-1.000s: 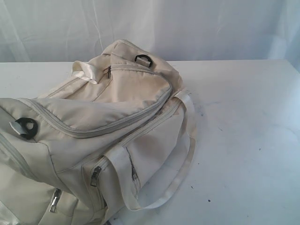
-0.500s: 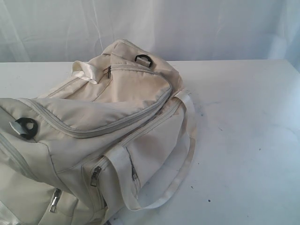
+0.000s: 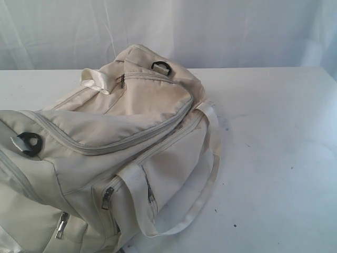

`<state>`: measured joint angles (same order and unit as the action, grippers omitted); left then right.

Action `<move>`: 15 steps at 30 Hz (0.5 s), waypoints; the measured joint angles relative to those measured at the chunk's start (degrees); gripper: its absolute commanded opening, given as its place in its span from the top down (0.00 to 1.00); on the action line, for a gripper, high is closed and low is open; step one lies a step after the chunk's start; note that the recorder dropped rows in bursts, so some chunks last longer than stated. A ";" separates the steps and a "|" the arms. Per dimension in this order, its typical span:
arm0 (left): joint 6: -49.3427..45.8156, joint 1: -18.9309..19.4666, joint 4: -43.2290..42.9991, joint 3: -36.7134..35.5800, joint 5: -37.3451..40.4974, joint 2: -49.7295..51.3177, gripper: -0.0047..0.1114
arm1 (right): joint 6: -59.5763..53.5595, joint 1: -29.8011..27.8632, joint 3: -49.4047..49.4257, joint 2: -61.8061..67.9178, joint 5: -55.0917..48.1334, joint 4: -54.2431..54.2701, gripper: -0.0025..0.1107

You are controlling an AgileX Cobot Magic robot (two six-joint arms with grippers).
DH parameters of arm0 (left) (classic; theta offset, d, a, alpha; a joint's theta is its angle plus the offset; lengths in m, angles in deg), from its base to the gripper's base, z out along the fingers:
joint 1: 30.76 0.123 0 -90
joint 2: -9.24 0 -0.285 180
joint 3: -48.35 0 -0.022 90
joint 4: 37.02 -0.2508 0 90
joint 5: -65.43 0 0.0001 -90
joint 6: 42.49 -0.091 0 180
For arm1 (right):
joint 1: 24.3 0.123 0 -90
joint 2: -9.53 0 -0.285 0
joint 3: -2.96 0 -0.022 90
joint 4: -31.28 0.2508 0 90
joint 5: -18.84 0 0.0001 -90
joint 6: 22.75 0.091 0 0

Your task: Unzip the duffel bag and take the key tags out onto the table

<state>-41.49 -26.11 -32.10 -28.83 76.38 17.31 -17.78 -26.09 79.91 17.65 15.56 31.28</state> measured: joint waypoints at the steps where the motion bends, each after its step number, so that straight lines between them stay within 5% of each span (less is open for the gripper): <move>1: 0.00 0.00 0.00 0.00 0.00 0.00 0.96 | 0.12 0.00 0.00 0.00 1.16 0.00 0.98; 15: 0.00 0.00 0.00 0.00 0.00 0.00 0.96 | 2.78 0.00 0.00 0.00 10.37 0.00 0.98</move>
<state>-41.49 -26.11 -32.10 -28.83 76.38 17.31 -15.00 -26.09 79.91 17.65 25.93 31.28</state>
